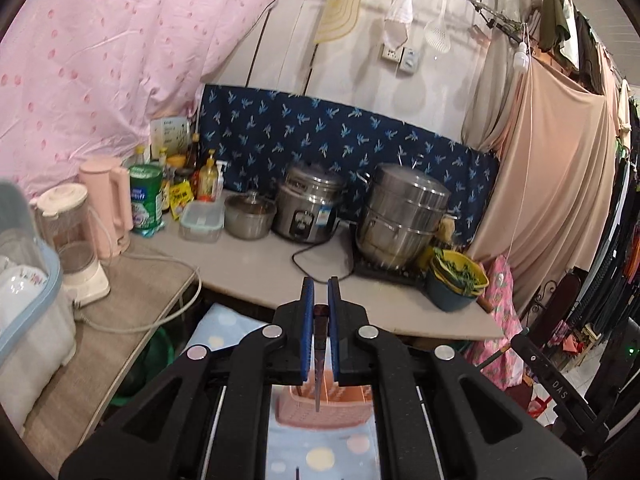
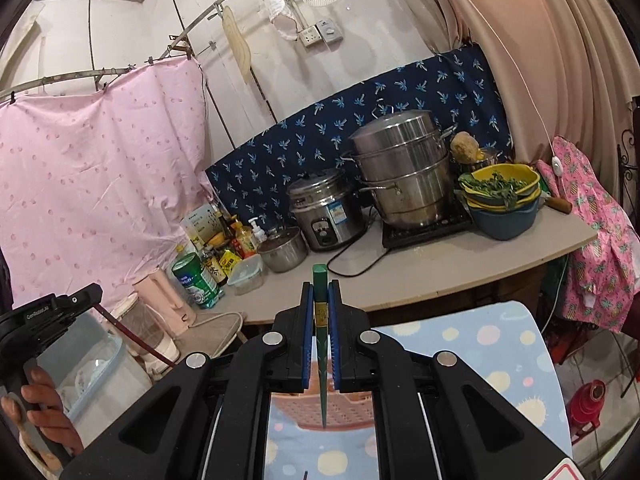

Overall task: Organize utensils
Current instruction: 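Lift both chopsticks into the pink basket and open both grippers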

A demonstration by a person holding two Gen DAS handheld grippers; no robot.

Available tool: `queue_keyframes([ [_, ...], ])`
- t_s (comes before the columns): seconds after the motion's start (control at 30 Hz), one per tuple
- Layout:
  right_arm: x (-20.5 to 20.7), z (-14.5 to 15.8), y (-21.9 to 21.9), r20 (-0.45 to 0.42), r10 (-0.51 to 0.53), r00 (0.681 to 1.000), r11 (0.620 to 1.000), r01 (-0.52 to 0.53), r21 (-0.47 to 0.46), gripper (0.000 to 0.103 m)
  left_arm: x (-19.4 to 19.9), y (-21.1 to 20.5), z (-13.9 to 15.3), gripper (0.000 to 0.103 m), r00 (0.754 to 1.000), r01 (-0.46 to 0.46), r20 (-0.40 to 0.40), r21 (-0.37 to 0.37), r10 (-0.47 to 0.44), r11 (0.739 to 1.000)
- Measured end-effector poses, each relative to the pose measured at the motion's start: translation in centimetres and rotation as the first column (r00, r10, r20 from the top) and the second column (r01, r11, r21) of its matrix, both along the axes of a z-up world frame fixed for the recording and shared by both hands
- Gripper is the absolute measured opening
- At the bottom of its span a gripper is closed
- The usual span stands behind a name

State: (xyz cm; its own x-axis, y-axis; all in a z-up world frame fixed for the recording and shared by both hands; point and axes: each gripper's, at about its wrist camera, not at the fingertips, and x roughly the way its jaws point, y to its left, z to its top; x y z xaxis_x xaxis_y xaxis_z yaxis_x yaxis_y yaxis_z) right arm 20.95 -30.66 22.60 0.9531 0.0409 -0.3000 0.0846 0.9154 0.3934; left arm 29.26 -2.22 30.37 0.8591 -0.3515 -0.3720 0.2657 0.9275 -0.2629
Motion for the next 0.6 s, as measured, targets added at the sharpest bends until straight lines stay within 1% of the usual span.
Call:
queue_keyframes([
  [0.1, 2.1, 0.7, 0.1, 0.011, -0.003, 1.000, 1.000, 0.003, -0.008, 0.007, 1.8, -0.7, -0.1, 0.007, 1.000, -0.012, 0.009, -0.001, 0.012, 1.000],
  [0.2, 4.2, 0.4, 0.1, -0.003, -0.002, 1.000, 1.000, 0.002, -0.007, 0.007, 3.7, -1.4, -0.8, 0.007, 1.000, -0.016, 0.001, 0.003, 0.016, 1.000],
  [0.43, 7.4, -2.3, 0.9, -0.064, 0.013, 0.998, 1.000, -0.014, -0.026, 0.007, 6.4, -2.7, -3.5, 0.007, 0.999, -0.020, -0.040, 0.036, 0.022, 0.999],
  [0.6, 9.1, -4.5, 1.2, -0.111, 0.014, 0.994, 0.999, -0.018, -0.038, 0.007, 7.3, -2.9, -5.7, 0.007, 0.996, -0.014, -0.084, 0.039, 0.017, 0.999],
])
